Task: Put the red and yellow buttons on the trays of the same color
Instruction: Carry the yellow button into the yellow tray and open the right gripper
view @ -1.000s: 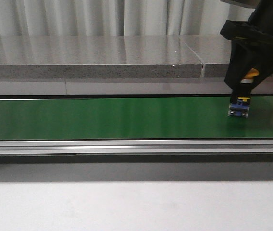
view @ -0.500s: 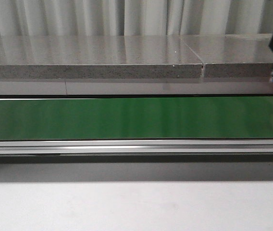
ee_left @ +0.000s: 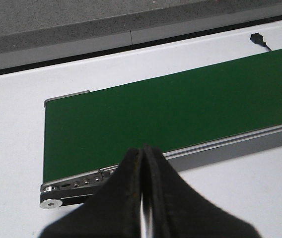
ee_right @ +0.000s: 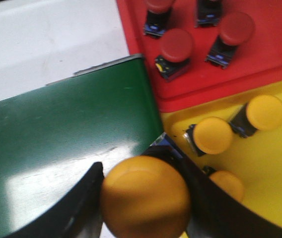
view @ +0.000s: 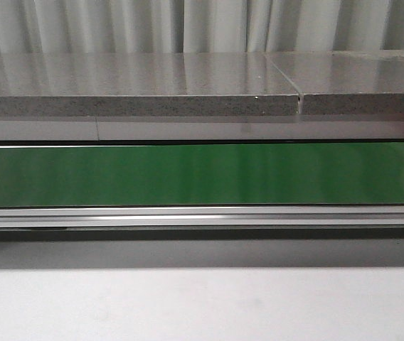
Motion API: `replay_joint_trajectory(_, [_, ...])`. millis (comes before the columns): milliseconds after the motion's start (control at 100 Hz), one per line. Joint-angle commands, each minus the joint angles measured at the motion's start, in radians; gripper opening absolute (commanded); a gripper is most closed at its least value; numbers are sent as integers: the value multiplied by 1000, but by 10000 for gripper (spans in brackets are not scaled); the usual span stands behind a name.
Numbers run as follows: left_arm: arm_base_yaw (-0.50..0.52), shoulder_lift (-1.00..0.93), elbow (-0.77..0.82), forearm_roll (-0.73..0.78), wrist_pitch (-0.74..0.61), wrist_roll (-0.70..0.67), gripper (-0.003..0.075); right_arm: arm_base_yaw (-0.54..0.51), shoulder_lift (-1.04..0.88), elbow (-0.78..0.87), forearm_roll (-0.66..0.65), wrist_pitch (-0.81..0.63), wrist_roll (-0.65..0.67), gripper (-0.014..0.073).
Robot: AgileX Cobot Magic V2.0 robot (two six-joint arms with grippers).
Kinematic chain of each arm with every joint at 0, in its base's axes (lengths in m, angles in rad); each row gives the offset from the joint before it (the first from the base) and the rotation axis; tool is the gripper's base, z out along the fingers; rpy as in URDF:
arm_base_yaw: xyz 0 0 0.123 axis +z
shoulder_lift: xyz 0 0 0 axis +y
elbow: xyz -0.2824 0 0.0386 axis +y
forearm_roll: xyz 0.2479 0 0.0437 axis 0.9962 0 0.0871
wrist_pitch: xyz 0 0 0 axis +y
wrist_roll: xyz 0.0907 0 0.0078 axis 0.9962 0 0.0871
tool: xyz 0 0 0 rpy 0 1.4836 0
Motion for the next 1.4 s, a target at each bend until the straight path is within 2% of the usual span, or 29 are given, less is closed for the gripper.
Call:
replay_joint_trajectory(0, [-10, 8, -25, -7, -68, -3, -21, -62, -34, -14, -11, -50, 14, 119])
replay_joint_trajectory(330, [-10, 8, -25, -7, -68, -3, -21, -248, -34, 64, -11, -146, 86, 119])
replay_joint_trajectory(650, [-10, 8, -25, -7, -68, -3, -21, -360, -5, 148, -11, -241, 127, 119])
replay_joint_trajectory(1390, [-10, 8, -25, -7, -68, -3, -21, -372, 280, 158, 42, -348, 129, 119])
